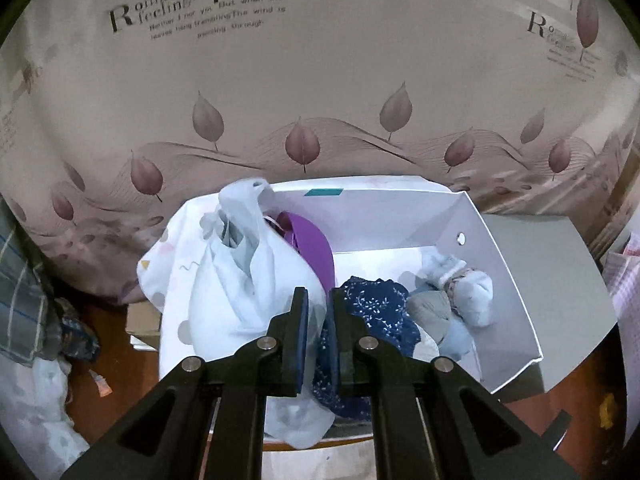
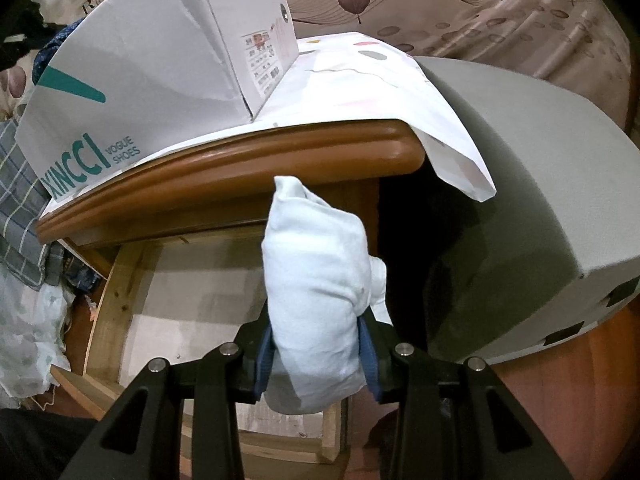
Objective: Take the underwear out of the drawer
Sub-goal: 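Open the left tool to drop the dark blue cloth into the shoe box, then carry the white underwear into the shoe box and open the right tool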
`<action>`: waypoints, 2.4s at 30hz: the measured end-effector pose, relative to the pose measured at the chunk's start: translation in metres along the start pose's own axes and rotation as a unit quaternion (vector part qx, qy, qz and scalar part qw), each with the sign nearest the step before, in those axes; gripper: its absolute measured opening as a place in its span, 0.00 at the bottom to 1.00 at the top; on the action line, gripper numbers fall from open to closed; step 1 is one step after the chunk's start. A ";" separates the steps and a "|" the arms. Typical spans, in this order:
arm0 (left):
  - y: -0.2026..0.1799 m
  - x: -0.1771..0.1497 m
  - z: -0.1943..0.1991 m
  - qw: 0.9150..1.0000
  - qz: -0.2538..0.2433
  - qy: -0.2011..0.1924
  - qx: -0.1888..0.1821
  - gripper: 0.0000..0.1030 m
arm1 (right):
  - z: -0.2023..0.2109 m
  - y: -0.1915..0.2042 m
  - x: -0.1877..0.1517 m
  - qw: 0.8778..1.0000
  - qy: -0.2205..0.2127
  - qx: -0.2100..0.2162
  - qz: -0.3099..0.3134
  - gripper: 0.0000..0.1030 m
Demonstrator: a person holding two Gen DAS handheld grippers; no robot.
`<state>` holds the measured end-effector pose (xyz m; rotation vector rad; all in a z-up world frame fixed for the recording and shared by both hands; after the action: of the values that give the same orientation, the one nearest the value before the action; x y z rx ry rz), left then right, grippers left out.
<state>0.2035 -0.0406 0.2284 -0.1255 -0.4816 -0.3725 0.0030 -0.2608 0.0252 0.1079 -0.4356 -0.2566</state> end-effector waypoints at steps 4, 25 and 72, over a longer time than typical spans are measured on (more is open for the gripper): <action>-0.003 -0.002 -0.007 1.000 -0.014 0.002 0.013 0.07 | 0.000 -0.001 0.000 1.000 0.001 0.002 -0.001 0.36; -0.008 -0.007 -0.012 0.999 -0.019 0.016 0.019 0.34 | 0.000 0.000 0.001 1.000 0.001 0.010 -0.008 0.36; 0.104 -0.261 -0.037 0.980 0.114 0.004 0.165 0.84 | 0.055 0.013 0.003 0.999 -0.008 -0.018 0.049 0.36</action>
<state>0.0445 0.1311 0.0692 0.1431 -0.5096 -0.0657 -0.0148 -0.2523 0.0780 0.0488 -0.4508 -0.1694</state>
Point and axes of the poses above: each gripper's, at about its wrist camera, not at the fingertips, and z roughly against the way its jaws point, y to its left, x to its top, the point moved 4 cm from there along -z, roughly the way its jaws point, and after that the axes turned 13 degrees about y, right-handed, at the moved point
